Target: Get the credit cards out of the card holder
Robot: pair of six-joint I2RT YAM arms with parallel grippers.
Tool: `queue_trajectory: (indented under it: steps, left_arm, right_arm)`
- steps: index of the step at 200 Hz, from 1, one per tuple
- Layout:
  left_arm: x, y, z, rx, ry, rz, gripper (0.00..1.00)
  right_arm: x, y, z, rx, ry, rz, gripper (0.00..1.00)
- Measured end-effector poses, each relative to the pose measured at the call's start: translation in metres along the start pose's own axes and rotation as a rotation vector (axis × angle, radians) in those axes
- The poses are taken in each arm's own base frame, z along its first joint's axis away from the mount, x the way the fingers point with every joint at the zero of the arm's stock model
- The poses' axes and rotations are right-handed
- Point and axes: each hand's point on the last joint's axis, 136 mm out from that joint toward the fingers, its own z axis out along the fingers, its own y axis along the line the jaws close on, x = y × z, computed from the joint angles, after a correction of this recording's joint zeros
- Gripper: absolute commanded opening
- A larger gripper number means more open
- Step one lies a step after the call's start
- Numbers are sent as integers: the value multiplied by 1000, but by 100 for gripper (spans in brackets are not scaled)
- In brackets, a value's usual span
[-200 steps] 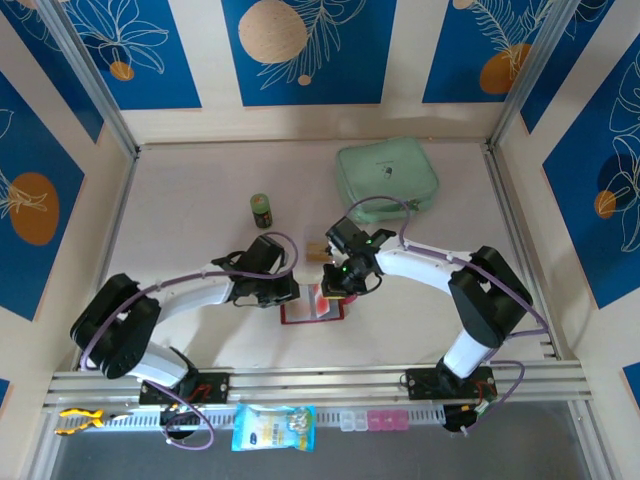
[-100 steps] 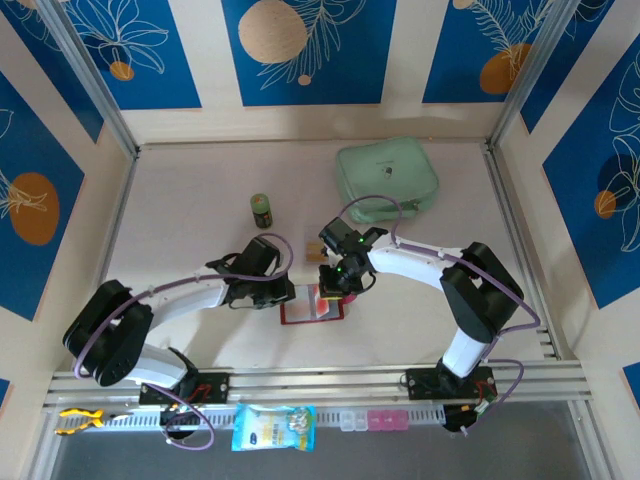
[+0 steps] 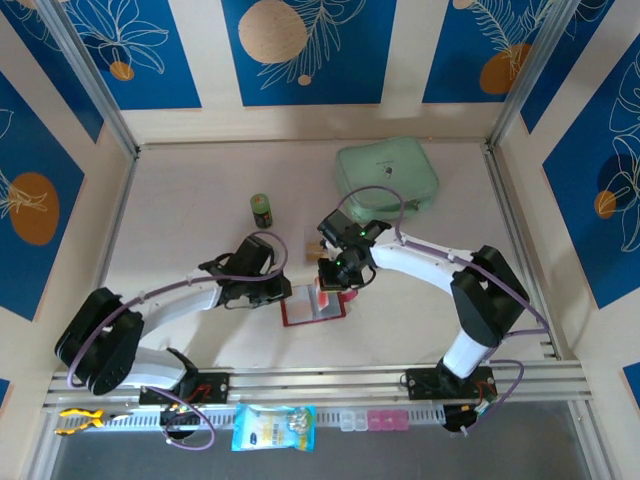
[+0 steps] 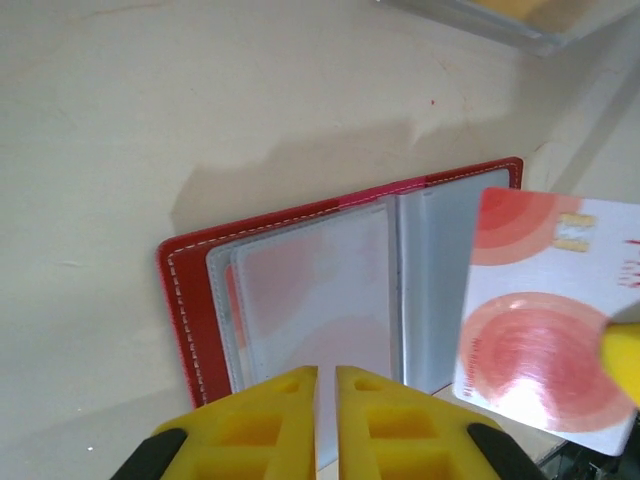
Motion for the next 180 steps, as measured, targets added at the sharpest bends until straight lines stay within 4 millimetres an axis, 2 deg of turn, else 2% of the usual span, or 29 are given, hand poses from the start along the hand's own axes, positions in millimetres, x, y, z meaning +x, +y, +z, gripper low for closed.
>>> queue_trajectory:
  steps: [61,86,132,153,180]
  left_arm:
    - [3,14,-5,-24,-7,-16,17]
    - [9,21,0,-39,16,-26,19]
    - [13,27,13,-51,56,-39,20]
    - [13,29,18,-56,62,-41,20]
    - [13,30,22,-60,75,-46,20]
  right_arm:
    - [-23,4,-27,23,-60,-254,1]
    - [-43,0,-44,45,-111,-336,1]
    - [-79,-18,-74,69,-200,-352,2]
    - [-82,-24,-76,76,-205,-371,2]
    - [-82,-21,-80,74,-215,-447,0]
